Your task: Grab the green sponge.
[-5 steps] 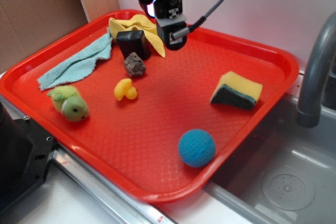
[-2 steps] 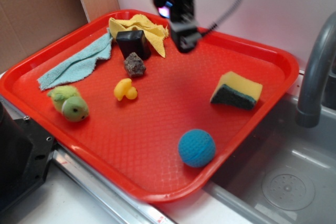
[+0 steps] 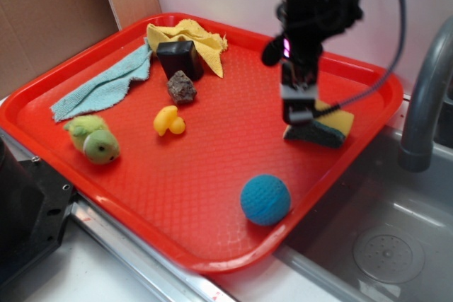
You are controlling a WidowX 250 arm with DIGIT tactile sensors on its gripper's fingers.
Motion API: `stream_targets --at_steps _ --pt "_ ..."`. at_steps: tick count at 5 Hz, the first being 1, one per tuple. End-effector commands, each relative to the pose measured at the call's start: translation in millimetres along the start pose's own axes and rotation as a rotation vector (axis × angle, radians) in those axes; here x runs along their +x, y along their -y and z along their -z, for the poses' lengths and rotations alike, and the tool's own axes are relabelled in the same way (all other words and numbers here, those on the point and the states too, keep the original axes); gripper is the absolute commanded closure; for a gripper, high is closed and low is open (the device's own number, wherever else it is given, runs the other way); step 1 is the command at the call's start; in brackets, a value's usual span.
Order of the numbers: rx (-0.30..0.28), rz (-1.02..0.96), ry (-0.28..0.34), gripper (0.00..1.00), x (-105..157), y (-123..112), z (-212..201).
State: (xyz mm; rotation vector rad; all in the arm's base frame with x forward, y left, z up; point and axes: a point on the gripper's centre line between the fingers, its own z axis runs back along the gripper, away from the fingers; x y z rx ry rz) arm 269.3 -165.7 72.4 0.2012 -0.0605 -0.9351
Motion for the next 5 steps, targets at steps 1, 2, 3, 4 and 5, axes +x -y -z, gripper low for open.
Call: stream_targets --at_steps 1,2,3,4,5 --pt "-0.036 0.099 0.099 0.00 27 2 17" --pt "-0.051 0.090 0.057 0.00 22 -1 26" --pt "-0.073 0.034 0.049 0.00 10 -14 33" --pt "-0.097 -0.019 0.038 1.00 2 -22 35" --pt "-0.088 -0.066 0.064 1.00 -8 -21 19"
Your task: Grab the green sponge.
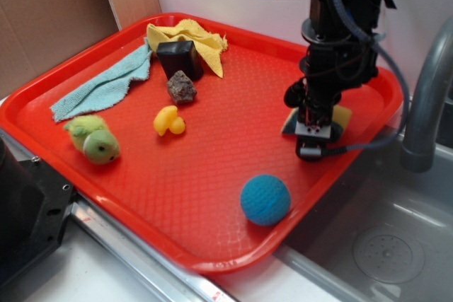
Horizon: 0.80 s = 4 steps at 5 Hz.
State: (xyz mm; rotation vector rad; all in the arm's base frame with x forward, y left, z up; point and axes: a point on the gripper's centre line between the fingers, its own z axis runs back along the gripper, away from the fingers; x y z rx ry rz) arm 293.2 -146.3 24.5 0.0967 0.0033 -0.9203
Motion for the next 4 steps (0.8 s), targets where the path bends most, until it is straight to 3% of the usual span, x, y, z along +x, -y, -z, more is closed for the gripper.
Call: stream_targets --at_steps 1,2,3,4 --pt "0.035 -0.134 0.098 1.00 -28 2 -54" --pt "0.005 -0.295 0.171 1.00 -68 -5 -88" --pt "-0.047 -0.491 0.148 1.00 -99 -14 -113" --pt "-0.048 -0.728 -0.001 1.00 -134 -14 -137"
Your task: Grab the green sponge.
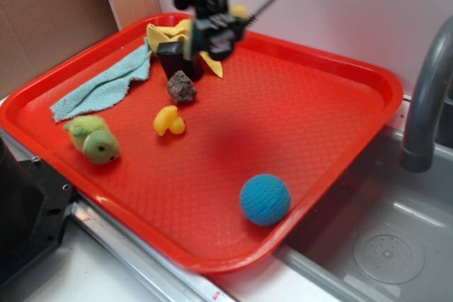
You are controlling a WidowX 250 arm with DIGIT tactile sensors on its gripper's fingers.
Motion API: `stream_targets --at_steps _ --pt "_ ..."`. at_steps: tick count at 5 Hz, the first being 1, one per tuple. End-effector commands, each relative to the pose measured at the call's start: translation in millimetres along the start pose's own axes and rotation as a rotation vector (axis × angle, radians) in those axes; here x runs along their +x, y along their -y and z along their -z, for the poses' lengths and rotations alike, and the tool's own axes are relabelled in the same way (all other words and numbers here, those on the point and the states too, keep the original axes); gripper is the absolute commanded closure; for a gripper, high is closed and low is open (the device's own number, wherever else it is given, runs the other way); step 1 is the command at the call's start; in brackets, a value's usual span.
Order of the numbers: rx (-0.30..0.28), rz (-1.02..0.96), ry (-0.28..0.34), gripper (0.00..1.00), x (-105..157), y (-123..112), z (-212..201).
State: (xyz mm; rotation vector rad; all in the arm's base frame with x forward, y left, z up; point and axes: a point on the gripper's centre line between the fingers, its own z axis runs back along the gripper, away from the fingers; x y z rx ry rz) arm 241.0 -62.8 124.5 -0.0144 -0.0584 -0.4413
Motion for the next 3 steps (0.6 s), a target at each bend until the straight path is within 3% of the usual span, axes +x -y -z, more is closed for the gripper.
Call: stream_targets --at_steps 1,3 --pt "0.106 -0.495 -0.084 1.00 -47 -9 -64" --pt "0.140 -0.603 -0.106 1.00 -42 -10 -77"
